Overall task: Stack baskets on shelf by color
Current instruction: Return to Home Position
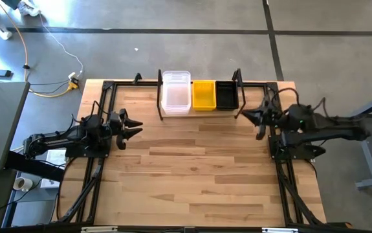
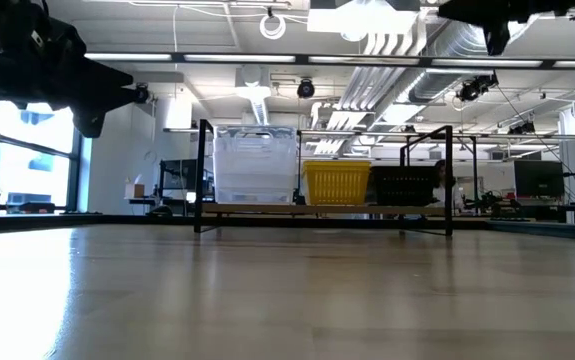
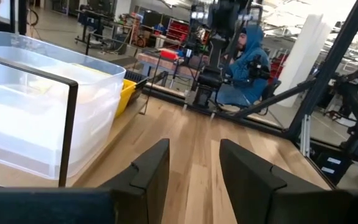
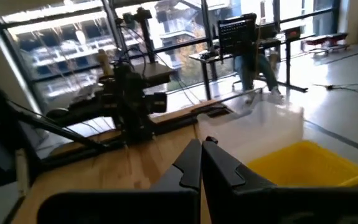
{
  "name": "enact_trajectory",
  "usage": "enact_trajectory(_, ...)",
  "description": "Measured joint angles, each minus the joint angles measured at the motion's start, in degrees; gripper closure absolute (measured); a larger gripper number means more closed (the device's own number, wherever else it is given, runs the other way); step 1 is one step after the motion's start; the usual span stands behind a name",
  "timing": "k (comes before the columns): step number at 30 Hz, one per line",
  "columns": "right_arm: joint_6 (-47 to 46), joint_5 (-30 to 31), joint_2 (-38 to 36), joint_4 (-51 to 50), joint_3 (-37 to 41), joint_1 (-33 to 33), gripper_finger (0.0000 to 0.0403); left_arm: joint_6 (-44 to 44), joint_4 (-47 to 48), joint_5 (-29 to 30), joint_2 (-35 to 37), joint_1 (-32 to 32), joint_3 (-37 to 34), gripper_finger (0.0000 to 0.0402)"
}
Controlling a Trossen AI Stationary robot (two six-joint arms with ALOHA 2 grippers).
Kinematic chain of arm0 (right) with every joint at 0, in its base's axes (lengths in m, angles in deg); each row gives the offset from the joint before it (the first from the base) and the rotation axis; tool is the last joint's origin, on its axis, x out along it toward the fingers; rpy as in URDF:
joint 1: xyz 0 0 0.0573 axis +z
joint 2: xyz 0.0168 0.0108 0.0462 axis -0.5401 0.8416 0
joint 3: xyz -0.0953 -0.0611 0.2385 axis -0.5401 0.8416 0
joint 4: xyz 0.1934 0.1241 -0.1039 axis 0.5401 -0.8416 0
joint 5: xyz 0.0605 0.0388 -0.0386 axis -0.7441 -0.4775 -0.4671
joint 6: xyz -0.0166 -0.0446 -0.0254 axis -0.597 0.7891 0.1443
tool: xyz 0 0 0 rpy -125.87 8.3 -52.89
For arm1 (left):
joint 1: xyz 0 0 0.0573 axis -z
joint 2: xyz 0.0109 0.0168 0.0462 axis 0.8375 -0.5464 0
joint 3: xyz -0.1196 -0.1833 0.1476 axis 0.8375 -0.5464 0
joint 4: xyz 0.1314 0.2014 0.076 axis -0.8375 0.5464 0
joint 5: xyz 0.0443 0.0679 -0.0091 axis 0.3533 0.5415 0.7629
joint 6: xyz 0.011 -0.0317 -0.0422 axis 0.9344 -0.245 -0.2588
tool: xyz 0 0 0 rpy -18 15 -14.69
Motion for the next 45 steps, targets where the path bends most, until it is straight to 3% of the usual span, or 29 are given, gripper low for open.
enact_trajectory(6,-1.45,-9.70,-7.95,11.65,13.54,-0.02,0.0402,0.00,0.00,-0.02,0.00,0.00,0.00,0.0271)
enact_trajectory(21,-5.99,-11.75,-26.23,15.51,31.17,-0.04,0.0402,0.01,0.01,-0.02,0.00,0.00,0.04,0.0271)
enact_trajectory(32,-10.31,-11.33,-25.39,9.36,31.83,-0.04,0.0402,0.01,-0.09,-0.15,0.00,0.00,0.04,0.0270)
enact_trajectory(36,-14.56,-11.33,-25.19,9.40,31.85,-0.04,0.0402,0.01,-0.09,-0.06,0.00,0.00,0.07,0.0270)
enact_trajectory(45,-14.94,-11.59,-25.18,9.40,31.85,-0.04,0.0402,0.01,-0.09,-0.04,0.00,0.00,0.07,0.0270)
